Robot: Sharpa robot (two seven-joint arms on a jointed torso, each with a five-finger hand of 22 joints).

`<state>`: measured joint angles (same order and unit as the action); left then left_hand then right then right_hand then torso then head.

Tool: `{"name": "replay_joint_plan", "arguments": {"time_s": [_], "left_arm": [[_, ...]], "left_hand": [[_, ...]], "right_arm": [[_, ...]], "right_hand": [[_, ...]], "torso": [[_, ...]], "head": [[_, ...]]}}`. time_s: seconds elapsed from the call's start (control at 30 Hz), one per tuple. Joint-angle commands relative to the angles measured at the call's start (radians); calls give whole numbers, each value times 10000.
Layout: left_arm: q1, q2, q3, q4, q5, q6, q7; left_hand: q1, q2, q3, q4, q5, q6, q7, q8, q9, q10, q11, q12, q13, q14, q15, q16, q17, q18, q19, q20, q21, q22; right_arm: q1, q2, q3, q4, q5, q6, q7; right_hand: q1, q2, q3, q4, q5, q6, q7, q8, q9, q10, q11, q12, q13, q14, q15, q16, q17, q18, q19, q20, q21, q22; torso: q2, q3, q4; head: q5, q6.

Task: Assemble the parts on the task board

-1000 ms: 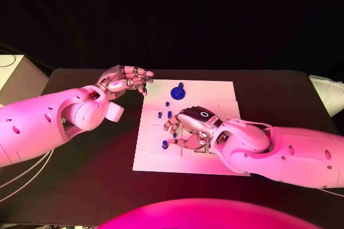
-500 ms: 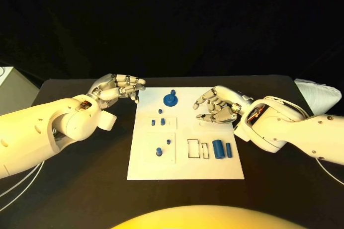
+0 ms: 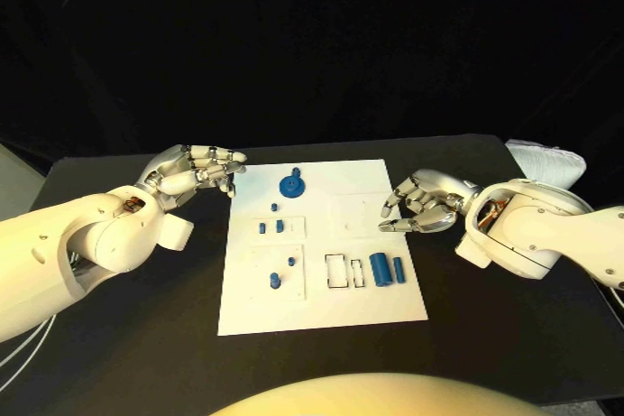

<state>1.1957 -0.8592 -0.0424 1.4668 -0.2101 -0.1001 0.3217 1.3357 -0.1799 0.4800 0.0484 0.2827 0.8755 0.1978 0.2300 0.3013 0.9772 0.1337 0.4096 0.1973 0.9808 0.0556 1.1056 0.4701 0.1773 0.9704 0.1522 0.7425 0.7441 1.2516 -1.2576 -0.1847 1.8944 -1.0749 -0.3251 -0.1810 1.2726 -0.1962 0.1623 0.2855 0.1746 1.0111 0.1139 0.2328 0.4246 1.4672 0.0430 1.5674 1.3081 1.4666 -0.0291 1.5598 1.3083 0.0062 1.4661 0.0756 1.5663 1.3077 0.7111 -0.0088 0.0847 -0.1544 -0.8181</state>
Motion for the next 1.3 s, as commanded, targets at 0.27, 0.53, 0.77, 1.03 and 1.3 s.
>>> {"name": "replay_joint_plan", "arguments": {"time_s": [0.27, 0.53, 0.77, 1.03, 1.3], "left_arm": [[-88, -157, 1, 401, 88, 10, 94], [-122, -202, 0, 518, 88, 15, 95], [-133, -217, 0, 536, 87, 26, 92], [-137, -263, 0, 555, 87, 33, 84], [-139, -277, 0, 543, 81, 59, 68]], "left_hand": [[104, -36, 2, 62, -24, -70, 22, 42, -4, -71, -29, 60, -14, -10, 35, -45, -11, 60, 42, 0, -62, -17], [104, -36, 2, 62, -24, -70, 22, 42, -4, -71, -29, 60, -14, -10, 35, -45, -11, 60, 42, 0, -62, -17], [102, -43, -7, 74, -24, -74, 24, 43, -5, -78, -27, 61, -17, -9, 36, -44, -12, 59, 47, 1, -70, -22], [102, -43, -7, 74, -24, -74, 24, 43, -5, -78, -27, 61, -17, -9, 36, -44, -12, 59, 47, 1, -70, -22], [99, -43, -12, 86, -23, -77, 26, 45, -5, -82, -25, 64, -19, -8, 38, -43, -13, 59, 51, 2, -77, -27]], "right_arm": [[-13, -611, -200, 714, -1251, 736, -2112], [-147, -497, -278, 871, -2033, 652, -2497], [-323, -172, -319, 759, -2262, 686, -2499], [-605, 174, -349, 615, -2453, 613, -2486], [-774, 493, -356, 454, -2603, 766, -2553]], "right_hand": [[-675, 339, -1612, 95, 143, 284, -171, 390, 136, 1036, -221, 34, 2627, 1035, -173, 101, 2595, -62, 1047, -181, 45, 2631], [-713, 358, -1816, 93, 163, 286, -187, 435, 168, 1036, -235, 34, 2627, 1041, -186, 110, 2625, -62, 1047, -194, 45, 2631], [-689, 369, -1879, 88, 159, 301, -198, 460, 184, 1036, -244, 34, 2627, 1041, -193, 110, 2625, -62, 1047, -199, 45, 2631], [-672, 369, -1901, 89, 159, 304, -200, 468, 189, 1036, -246, 34, 2627, 1041, -195, 110, 2625, -62, 1047, -202, 45, 2631], [-685, 365, -1953, 97, 154, 300, -201, 476, 196, 1036, -249, 34, 2627, 1041, -198, 110, 2625, -62, 1047, -205, 45, 2631]], "torso": [[-30, -35, -3], [-21, -24, 18], [-6, -35, 43], [-3, -41, 39], [-10, -52, 34]], "head": [[-350, -133], [-329, -163], [-307, -200], [-252, -240], [-210, -305]]}}
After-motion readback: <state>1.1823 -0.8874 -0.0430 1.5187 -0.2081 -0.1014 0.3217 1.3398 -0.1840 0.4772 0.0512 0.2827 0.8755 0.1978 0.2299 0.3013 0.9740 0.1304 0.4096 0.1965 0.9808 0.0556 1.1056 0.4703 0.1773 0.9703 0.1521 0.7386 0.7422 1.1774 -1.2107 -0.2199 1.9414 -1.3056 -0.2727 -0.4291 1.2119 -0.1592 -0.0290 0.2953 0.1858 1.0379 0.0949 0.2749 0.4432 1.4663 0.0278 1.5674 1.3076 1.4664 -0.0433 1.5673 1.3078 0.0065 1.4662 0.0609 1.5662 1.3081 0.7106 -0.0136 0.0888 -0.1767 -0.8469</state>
